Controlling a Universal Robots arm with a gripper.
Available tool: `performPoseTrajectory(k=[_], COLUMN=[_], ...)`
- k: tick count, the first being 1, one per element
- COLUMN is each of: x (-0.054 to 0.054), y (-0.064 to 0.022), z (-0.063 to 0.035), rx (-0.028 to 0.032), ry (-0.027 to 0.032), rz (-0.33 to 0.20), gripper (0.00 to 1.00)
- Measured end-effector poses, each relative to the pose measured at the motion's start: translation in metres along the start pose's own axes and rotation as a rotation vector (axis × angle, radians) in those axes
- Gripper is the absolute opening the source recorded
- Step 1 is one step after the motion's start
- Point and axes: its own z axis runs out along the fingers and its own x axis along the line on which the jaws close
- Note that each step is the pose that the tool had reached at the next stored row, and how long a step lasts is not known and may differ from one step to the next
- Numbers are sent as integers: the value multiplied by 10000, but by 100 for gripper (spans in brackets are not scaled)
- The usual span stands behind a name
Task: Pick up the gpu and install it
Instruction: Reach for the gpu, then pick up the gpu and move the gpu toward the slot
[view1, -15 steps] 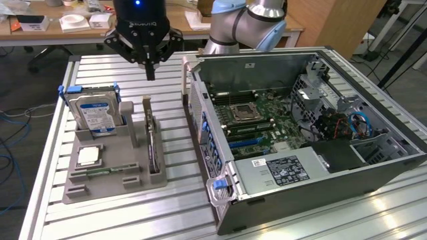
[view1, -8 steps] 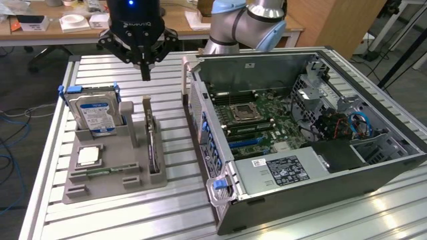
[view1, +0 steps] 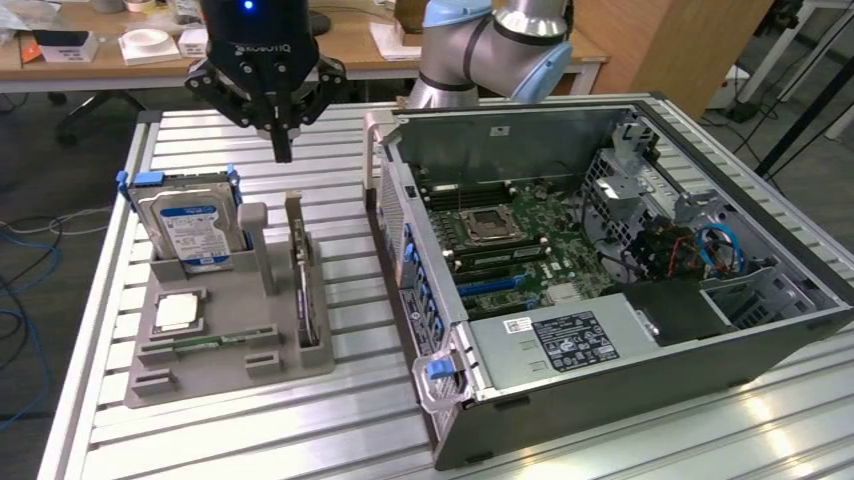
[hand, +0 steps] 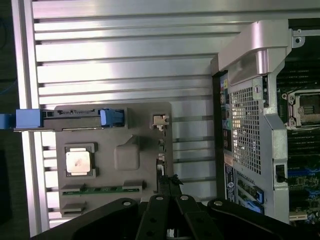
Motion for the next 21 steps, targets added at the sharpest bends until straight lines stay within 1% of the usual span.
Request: performPoseTrajectory(k=[7,21], x=[62,65], y=[-5,-5], z=[-1,0], rx=[0,0], ry=[0,0], rz=[0,0], gripper=[11,11])
